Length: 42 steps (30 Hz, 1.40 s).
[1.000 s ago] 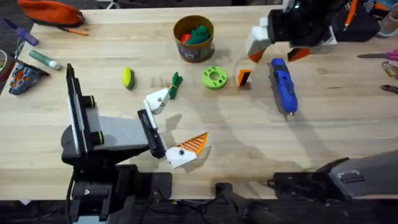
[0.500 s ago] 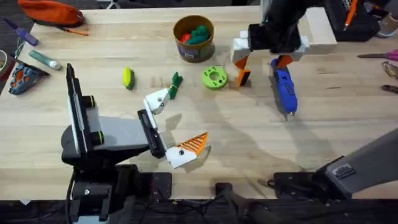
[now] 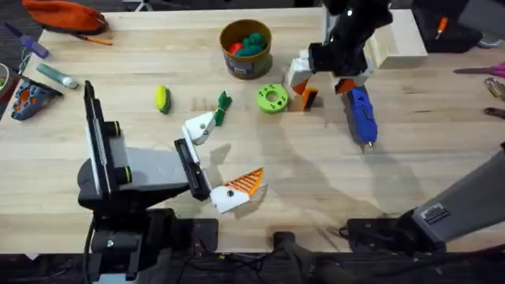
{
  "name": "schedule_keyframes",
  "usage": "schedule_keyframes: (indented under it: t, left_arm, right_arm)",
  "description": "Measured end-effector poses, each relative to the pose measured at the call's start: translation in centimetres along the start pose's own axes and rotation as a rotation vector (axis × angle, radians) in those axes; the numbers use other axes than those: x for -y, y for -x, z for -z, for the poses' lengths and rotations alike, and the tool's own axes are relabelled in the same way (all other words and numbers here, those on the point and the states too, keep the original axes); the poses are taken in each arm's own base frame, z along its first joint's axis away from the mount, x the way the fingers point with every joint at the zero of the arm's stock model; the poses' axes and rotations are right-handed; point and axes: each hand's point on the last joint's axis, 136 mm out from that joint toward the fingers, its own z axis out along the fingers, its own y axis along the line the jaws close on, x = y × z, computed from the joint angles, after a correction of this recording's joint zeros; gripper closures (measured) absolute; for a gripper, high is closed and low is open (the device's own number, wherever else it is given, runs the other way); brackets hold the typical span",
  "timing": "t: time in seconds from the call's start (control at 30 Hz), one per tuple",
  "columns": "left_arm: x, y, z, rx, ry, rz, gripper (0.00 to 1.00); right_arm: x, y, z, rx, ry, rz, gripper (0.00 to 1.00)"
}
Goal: Pick up the gripper from the table and insert it into the empty holder that is missing its gripper. Then pick up a screw, insert it into the mounting hole, and use the screwdriver to tighten it. Finally, clean up the table by picking up the vegetable and placing it into the bucket.
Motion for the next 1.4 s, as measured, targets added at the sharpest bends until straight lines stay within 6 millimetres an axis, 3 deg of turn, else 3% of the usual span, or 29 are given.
schedule_keyframes:
  t: [0.37, 1.03, 1.17, 1.4]
  left_arm:
    - [0.0, 0.0, 0.0, 0.0, 0.002, 0.0, 0.016]
    - [0.0, 0.0, 0.0, 0.0, 0.003, 0.0, 0.014]
    - [0.0, 0.0, 0.0, 0.0, 0.003, 0.0, 0.014]
    - [0.0, 0.0, 0.0, 0.0, 0.003, 0.0, 0.015]
  right_arm:
    - [0.1, -0.6, -3.3, -0.073, -0.034, 0.037, 0.243]
    - [-0.7, 0.7, -2.0, -0.02, -0.029, 0.047, 0.414]
    - [-1.0, 0.6, -2.0, -0.02, -0.029, 0.053, 0.479]
    - [-1.1, 0.5, -2.0, -0.02, -0.029, 0.052, 0.748]
